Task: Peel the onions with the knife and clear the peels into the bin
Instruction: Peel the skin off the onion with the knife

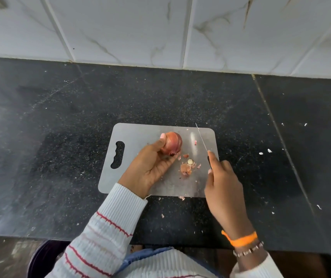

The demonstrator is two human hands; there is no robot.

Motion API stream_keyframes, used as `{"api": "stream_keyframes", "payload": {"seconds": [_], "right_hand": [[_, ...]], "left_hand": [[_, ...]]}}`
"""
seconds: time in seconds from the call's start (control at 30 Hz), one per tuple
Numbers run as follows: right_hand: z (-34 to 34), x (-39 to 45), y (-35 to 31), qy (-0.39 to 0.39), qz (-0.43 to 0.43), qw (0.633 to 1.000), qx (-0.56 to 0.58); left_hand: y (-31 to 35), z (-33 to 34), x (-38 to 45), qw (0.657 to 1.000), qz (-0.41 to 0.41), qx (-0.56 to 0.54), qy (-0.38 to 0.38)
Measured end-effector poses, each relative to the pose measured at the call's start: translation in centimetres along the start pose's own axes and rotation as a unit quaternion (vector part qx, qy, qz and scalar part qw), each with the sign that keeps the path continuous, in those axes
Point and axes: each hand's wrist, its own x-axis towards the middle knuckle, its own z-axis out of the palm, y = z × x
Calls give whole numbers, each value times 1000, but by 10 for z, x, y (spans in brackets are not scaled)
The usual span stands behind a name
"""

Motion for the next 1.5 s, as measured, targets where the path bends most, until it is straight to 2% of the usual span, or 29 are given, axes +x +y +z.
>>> {"api": "stream_keyframes", "payload": {"seconds": [0.13, 0.27, 0.3, 0.37, 0.43, 0.5, 0.63, 0.73, 0.93, 1.07, 1.13, 1.17, 1.27, 1.3, 1.33, 1.4, 1.5], "right_hand": [[22, 20, 12, -51, 33, 996, -59], [23, 27, 14, -50, -1, 993, -105], [20, 28, 13, -25, -21, 996, -77], [14, 29, 8, 17, -64, 997, 49], [13, 28, 0, -1, -87, 980, 177], [19, 26, -5, -27, -88, 964, 250], [24, 21, -5, 0, -62, 939, 338], [21, 19, 0, -24, -29, 914, 404], [24, 13, 2, -88, 14, 856, 509], [29, 12, 0, -77, 36, 845, 528], [31, 14, 0, -89, 57, 816, 568], [30, 15, 0, -101, 75, 783, 609], [26, 17, 0, -133, 148, 652, 731], [25, 18, 1, -135, 165, 624, 752], [25, 18, 1, -134, 176, 609, 761], [25, 19, 1, -127, 186, 603, 765], [26, 20, 0, -120, 190, 620, 752]], "left_hand": [[-5, -2, -7, 1000, -18, 8, 0], [-11, 1, -13, 999, -3, 52, -10], [-12, 0, -12, 997, 10, 75, -10], [-15, -2, -10, 990, 37, 133, -14], [-18, -4, -10, 980, 51, 190, -28], [-21, -4, -11, 969, 68, 234, -41], [-26, -6, -14, 952, 103, 283, -53], [-28, -9, -16, 942, 131, 303, -66], [-31, -10, -15, 924, 199, 326, -32], [-31, -14, -12, 916, 218, 337, -22], [-30, -17, -9, 910, 231, 343, -10], [-28, -19, -8, 906, 237, 350, -3], [-24, -22, -7, 903, 241, 356, -7], [-24, -21, -8, 906, 240, 348, -8], [-24, -19, -10, 911, 237, 336, -7], [-24, -16, -12, 915, 242, 322, -6], [-25, -21, -4, 873, 281, 398, 7]]}}
